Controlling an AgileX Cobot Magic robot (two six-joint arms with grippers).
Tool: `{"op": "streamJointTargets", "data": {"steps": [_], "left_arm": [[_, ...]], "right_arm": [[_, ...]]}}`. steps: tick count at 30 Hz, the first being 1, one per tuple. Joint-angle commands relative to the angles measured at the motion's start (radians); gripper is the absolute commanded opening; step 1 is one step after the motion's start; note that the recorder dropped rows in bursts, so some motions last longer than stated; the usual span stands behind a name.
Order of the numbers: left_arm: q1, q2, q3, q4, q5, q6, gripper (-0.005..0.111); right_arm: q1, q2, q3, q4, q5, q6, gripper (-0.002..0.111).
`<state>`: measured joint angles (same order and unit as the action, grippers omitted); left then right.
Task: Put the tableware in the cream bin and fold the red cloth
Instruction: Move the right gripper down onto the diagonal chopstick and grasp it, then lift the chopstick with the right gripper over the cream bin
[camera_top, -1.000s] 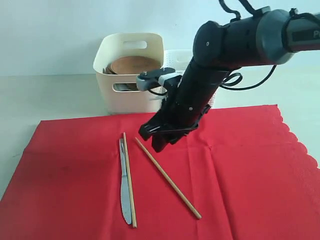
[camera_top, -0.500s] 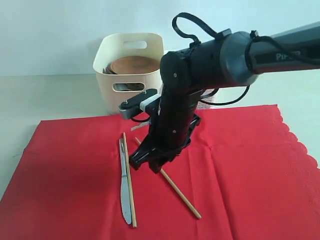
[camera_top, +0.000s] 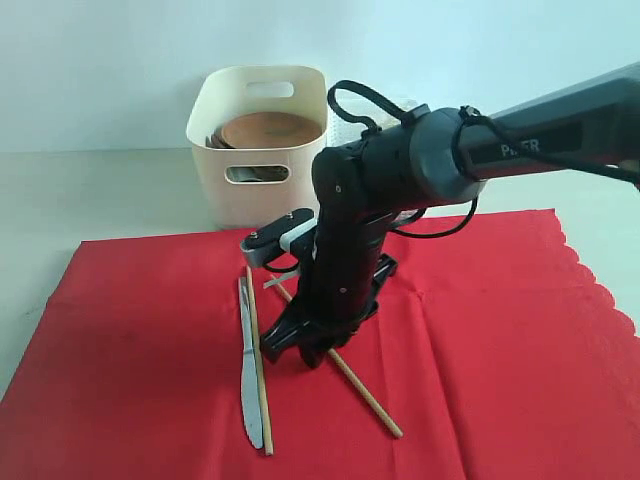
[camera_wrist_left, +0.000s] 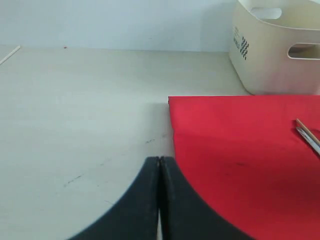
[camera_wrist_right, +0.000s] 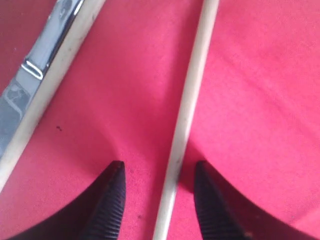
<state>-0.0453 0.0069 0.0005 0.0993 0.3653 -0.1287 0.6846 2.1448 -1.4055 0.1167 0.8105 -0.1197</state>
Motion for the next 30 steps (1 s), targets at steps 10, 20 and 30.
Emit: {"op": "streamJointTargets", "data": {"steps": [10,20,30], "left_arm": [[0.001,-0.007,0.000,0.002,-0.008,0.002,0.000],[0.001,-0.007,0.000,0.002,-0.008,0.002,0.000],[0.001,-0.007,0.000,0.002,-0.008,0.002,0.000]], "right_arm": [[0.002,0.040,0.002,-0.018,-0.036,0.002,0.024],[0.002,0.032,0.002,-0.108,-0.019,0.080,0.000],[0.002,-0.109,0.002,-0.085,-0.014,0.080,0.000]]}}
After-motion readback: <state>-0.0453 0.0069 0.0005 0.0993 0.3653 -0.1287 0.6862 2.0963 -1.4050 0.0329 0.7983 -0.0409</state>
